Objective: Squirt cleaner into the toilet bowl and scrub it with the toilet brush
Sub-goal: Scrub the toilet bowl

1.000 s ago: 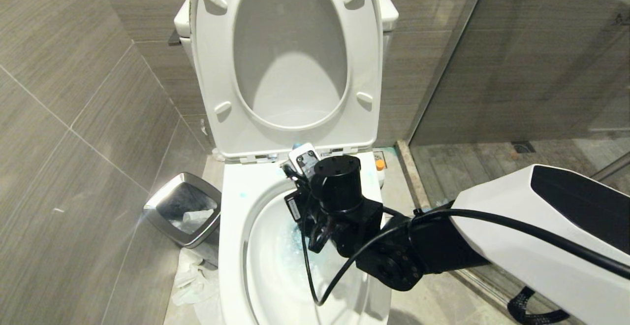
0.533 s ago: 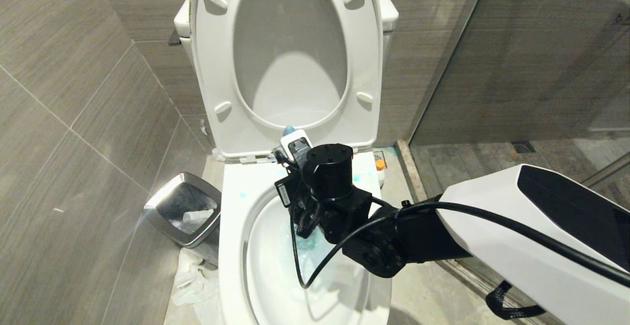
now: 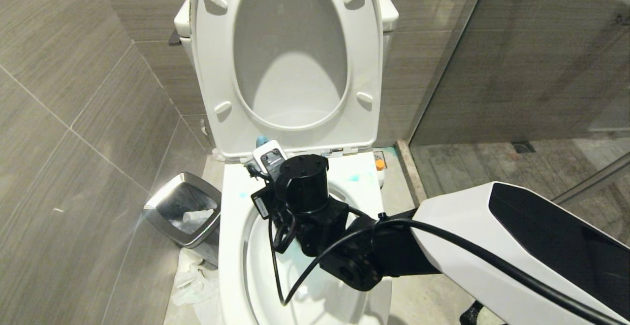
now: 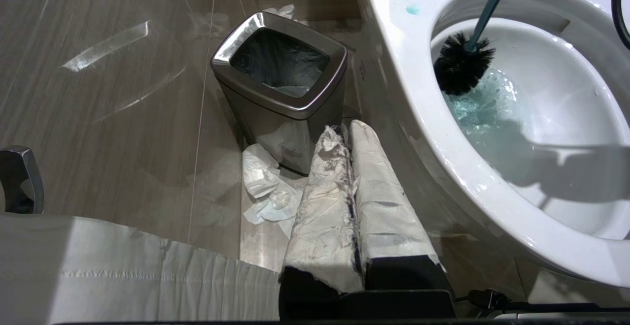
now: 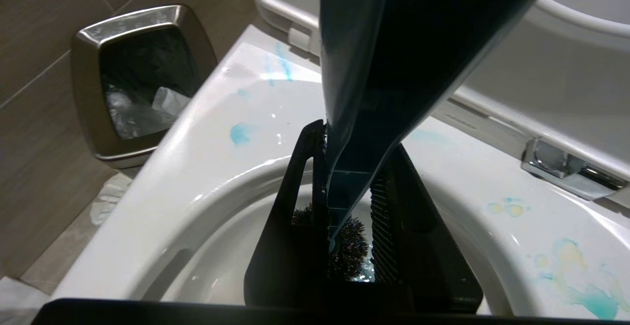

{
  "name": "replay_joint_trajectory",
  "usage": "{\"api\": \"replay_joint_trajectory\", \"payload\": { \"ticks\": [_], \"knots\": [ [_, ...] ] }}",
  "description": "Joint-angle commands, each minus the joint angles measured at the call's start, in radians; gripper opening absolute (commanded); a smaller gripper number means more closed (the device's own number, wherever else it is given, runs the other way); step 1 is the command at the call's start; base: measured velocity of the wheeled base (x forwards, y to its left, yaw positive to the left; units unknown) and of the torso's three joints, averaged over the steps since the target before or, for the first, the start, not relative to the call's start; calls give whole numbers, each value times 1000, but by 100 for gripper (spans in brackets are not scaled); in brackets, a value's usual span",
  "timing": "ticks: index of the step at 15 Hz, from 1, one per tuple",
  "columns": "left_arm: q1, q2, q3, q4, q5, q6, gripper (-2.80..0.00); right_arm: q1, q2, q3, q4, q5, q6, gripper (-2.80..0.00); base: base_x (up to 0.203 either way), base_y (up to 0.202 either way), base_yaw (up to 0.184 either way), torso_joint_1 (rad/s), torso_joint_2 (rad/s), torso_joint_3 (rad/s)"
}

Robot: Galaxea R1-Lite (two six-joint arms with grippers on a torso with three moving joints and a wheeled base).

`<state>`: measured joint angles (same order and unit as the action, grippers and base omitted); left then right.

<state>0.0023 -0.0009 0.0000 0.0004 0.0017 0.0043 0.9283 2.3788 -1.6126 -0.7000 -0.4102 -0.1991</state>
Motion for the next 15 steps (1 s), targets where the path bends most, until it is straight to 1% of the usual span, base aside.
{"api": "replay_joint_trajectory", "payload": {
  "ticks": [1,3,5,9,12,15],
  "knots": [
    [-1,1,1,0,0,0,-280,23,1,8,-4,-2,-1,-280,0,0,0,0,0,0],
    [-1,1,0,0,0,0,-280,43,-6,12,-4,-4,1,-280,0,0,0,0,0,0],
    [0,1,0,0,0,0,-280,71,-30,53,-4,-4,3,-280,0,0,0,0,0,0],
    [-1,1,1,1,0,-1,-280,118,-105,178,-8,-7,30,-280,0,0,0,0,0,0],
    [-1,1,2,0,0,0,-280,132,-179,286,-9,-10,51,-280,0,0,0,0,0,0],
    [-1,1,1,0,0,-1,-280,167,-257,398,-9,-30,110,-280,0,0,0,0,0,0]
  ]
}}
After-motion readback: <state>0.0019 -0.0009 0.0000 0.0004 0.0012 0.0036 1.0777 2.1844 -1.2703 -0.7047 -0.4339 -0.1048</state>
